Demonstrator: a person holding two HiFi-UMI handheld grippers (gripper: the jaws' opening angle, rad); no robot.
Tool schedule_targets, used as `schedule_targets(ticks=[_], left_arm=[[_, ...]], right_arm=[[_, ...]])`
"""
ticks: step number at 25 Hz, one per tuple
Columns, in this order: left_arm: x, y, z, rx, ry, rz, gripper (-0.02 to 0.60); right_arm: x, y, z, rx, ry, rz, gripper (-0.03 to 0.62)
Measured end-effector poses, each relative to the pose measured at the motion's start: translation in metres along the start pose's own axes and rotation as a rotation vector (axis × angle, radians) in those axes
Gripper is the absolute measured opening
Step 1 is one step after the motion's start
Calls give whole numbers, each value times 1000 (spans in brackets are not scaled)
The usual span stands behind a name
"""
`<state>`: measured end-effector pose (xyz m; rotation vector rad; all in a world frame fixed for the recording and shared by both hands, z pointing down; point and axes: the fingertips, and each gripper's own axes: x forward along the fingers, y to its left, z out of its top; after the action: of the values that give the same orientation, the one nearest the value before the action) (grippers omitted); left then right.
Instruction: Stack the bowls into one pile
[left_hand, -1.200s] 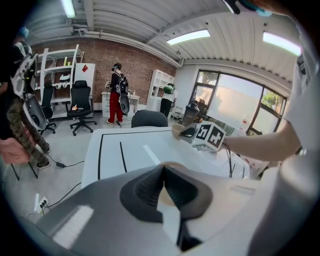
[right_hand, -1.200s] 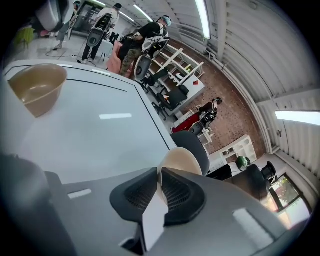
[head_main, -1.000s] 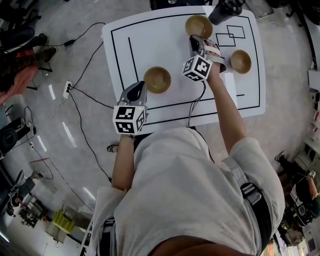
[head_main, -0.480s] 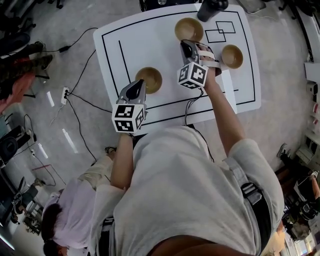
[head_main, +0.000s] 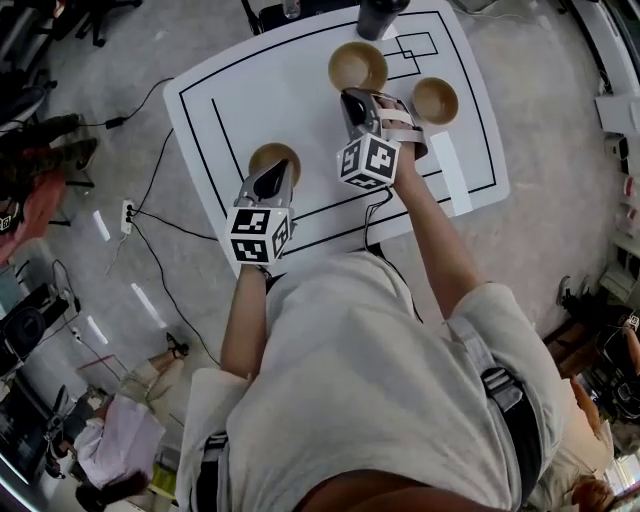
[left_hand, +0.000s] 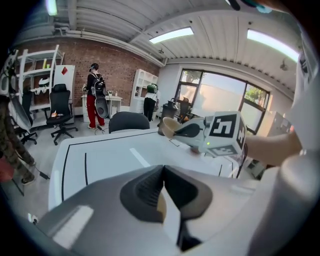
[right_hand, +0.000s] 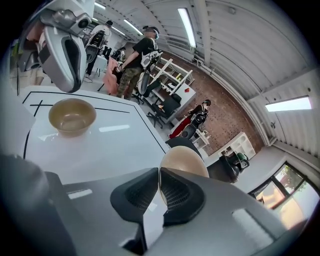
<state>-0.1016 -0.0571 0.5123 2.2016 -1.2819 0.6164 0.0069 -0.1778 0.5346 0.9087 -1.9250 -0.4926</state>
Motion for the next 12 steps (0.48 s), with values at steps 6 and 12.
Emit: schedule_targets(ticks=[6, 12], left_arm=[[14, -21, 7, 55, 24, -62, 2], [26, -47, 6, 97, 49, -115, 2]], right_arm=[[-22, -7, -22, 49, 35, -27, 20], [-41, -13, -55, 86, 83, -53, 20]])
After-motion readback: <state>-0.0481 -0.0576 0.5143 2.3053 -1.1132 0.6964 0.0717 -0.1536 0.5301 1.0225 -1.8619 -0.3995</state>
